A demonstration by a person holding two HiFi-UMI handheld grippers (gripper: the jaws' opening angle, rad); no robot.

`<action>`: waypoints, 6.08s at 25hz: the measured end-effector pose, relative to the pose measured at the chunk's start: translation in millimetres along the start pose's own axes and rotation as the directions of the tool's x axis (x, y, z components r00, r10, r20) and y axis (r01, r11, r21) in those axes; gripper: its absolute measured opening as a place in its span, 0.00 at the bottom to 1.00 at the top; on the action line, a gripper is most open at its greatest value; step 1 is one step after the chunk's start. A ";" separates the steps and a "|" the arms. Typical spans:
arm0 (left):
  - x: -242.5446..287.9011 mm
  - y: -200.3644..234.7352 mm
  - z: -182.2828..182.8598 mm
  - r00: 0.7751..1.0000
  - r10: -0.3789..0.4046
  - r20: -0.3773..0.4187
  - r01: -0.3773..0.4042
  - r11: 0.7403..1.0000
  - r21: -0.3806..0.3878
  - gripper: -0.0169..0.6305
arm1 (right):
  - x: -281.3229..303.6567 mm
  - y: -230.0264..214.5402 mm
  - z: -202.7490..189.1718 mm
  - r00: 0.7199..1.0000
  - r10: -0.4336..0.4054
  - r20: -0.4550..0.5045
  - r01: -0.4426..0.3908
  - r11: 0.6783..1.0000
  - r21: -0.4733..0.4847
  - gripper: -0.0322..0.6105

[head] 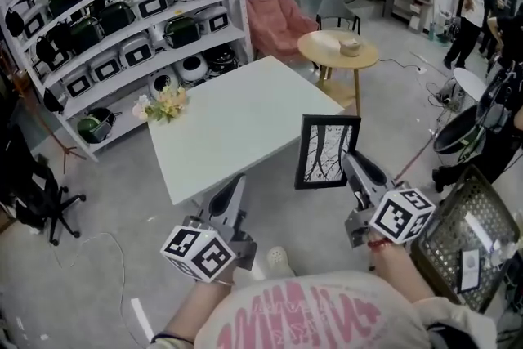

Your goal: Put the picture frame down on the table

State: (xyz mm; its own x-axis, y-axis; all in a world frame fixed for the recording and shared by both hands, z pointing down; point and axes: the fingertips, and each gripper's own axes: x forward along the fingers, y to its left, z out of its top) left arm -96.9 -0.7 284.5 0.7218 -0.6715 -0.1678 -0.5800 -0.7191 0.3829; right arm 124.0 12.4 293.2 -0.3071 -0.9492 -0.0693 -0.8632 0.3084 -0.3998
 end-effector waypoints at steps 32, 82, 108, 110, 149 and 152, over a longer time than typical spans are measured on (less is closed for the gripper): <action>229.2 206.9 3.9 0.988 -0.028 -0.149 0.031 0.999 0.018 0.03 | 258.2 -133.1 1.9 0.985 -0.121 -0.124 0.128 0.991 0.046 0.18; 204.7 285.0 -99.0 0.847 0.427 -0.317 -0.458 0.888 -0.029 0.03 | 331.8 -246.8 -187.2 0.734 -0.012 -0.679 0.085 0.994 0.074 0.18; 204.4 289.1 -76.2 0.855 0.445 -0.266 -0.469 0.882 -0.033 0.03 | 333.0 -264.9 -207.0 0.648 -0.072 -0.758 0.147 0.989 0.032 0.18; 202.6 290.2 -76.1 0.854 0.448 -0.265 -0.472 0.881 -0.033 0.03 | 333.3 -265.9 -208.3 0.641 -0.085 -0.763 0.141 0.990 0.008 0.18; 187.2 297.3 -73.9 0.836 0.487 -0.251 -0.512 0.858 -0.038 0.03 | 338.4 -269.9 -221.5 0.593 -0.126 -0.795 0.115 0.991 -0.071 0.17; 186.9 297.7 -72.7 0.836 0.489 -0.249 -0.514 0.857 -0.041 0.03 | 338.8 -269.7 -221.3 0.592 -0.128 -0.796 0.116 0.991 -0.073 0.17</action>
State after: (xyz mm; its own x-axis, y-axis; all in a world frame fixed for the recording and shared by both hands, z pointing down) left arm -107.1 -327.2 433.2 0.4138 -0.8683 0.2736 -0.8522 -0.2637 0.4520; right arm 164.0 -378.5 579.8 -0.3902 -0.5511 0.7376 -0.9199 0.2002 -0.3371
